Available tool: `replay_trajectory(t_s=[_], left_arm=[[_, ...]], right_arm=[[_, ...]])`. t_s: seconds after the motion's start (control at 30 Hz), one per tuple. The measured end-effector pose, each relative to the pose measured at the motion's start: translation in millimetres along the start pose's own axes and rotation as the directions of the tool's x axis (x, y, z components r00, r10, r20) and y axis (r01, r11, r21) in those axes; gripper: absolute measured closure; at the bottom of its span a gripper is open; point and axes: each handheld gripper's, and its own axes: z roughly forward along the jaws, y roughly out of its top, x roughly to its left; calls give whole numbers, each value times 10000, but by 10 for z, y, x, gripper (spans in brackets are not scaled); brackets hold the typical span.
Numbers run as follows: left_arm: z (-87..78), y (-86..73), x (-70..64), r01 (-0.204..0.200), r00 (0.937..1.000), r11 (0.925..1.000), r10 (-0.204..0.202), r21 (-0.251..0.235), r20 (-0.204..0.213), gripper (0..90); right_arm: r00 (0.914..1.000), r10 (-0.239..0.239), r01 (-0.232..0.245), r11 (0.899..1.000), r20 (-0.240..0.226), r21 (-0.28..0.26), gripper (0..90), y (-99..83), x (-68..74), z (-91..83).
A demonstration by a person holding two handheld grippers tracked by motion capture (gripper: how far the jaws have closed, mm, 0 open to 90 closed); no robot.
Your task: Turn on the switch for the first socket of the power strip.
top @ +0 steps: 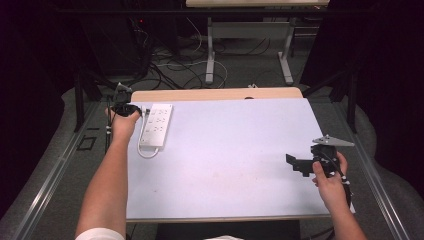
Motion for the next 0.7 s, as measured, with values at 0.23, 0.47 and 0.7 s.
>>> replay_trajectory(t_s=[0.23, 0.47, 0.7], left_arm=[[85, -18, -3, 97, 9999, 9994, -96, 319, -43, 881], [152, -49, 12, 390, 9992, 9971, -383, 654, -130, 881], [210, -79, 34, 637, 9978, 9939, -619, 900, -225, 882]], right_arm=[[10000, 13, -13, 10000, -13, 2, 0, -5, 4, 8], [10000, 23, -23, 10000, -39, 41, 0, -10, 8, 18], [10000, 32, -31, 10000, -47, 55, 0, -16, 7, 26]])
